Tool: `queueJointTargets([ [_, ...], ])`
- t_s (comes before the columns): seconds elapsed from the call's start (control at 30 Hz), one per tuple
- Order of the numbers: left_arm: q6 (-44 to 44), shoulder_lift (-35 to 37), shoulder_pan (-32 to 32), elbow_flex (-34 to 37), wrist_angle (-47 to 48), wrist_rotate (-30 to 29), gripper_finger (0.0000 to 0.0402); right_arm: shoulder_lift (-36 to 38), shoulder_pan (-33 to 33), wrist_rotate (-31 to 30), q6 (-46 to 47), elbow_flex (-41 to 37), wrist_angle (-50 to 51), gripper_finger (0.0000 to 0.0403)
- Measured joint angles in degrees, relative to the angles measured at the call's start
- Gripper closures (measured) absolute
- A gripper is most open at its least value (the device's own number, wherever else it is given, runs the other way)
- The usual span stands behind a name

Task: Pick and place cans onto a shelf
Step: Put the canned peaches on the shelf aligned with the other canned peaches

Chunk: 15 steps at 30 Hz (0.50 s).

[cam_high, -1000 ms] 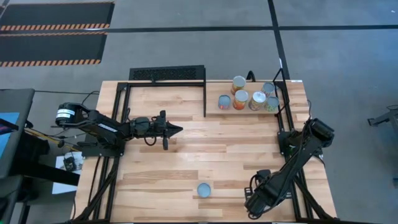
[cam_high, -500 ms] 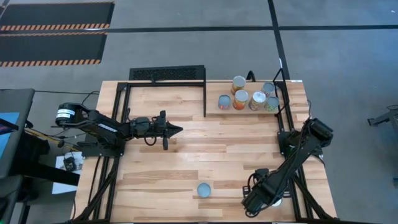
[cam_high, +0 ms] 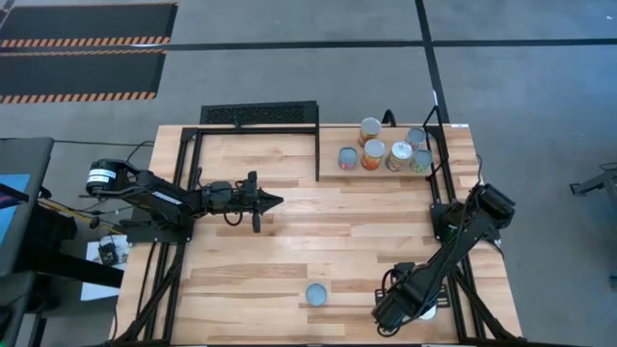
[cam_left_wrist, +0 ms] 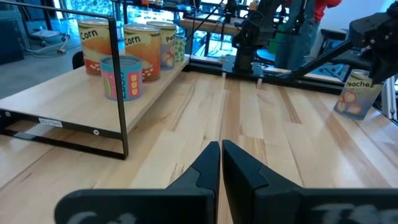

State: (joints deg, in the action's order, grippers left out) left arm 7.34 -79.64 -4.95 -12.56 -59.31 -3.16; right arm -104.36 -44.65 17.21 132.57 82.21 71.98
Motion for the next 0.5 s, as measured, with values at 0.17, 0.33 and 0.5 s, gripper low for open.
queueJointTargets([
  [0.17,0.0,0.0,0.0,0.0,-0.02,0.0,0.0395,0.0,0.0,-0.62,-0.45,0.0,-0.01,0.0327],
  [0.33,0.0,0.0,0.0,0.0,-0.02,-0.02,0.0395,-0.51,0.02,-0.77,-1.04,0.04,-0.01,0.0358],
  [0.5,0.0,0.0,-0.02,-0.01,-0.03,0.0,0.0395,-1.57,-0.26,-0.17,-4.49,0.2,0.39,0.0395],
])
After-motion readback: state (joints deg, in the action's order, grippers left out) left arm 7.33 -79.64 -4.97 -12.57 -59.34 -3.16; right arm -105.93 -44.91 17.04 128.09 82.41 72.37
